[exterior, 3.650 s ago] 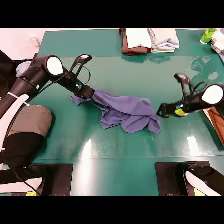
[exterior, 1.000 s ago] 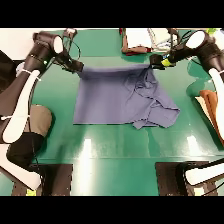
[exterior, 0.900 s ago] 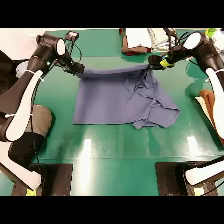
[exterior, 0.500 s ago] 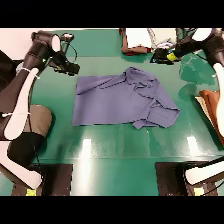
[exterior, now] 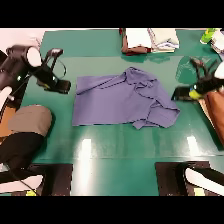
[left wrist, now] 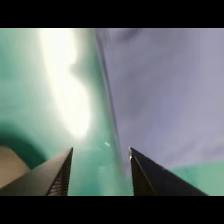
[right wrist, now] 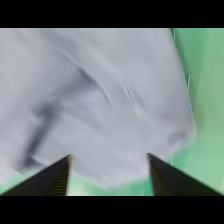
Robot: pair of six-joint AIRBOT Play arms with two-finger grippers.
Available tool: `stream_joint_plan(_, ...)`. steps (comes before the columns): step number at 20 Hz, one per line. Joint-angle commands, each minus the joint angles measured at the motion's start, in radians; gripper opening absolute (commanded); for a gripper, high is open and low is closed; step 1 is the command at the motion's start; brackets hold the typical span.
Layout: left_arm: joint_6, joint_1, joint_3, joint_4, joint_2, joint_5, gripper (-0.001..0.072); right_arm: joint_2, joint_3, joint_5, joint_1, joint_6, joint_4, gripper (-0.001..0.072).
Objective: Fold the shirts.
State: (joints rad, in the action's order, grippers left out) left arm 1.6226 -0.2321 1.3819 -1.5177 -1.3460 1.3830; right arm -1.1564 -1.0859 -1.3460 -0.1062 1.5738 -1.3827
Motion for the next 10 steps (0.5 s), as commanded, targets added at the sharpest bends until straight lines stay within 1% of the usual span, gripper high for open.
stream_joint_plan(1,0.011,0.001,-0.227,0.097,0.110,-0.074,0.0437,0.112,0.275,0.053,-0.074,0.074,-0.014,0.0598)
stream_joint_plan(4,0.011,0.001,-0.288,0.119,0.114,-0.108,0.0437,0.117,0.383,0.117,-0.105,0.110,0.012,0.0591)
stream_joint_plan(6,0.011,0.001,-0.295,0.125,0.114,-0.129,0.0437,0.105,0.420,0.169,-0.105,0.121,0.031,0.0571)
stream_joint_plan(10,0.011,0.001,-0.295,0.138,0.114,-0.142,0.0437,0.014,0.384,0.211,-0.062,0.133,0.056,0.0566)
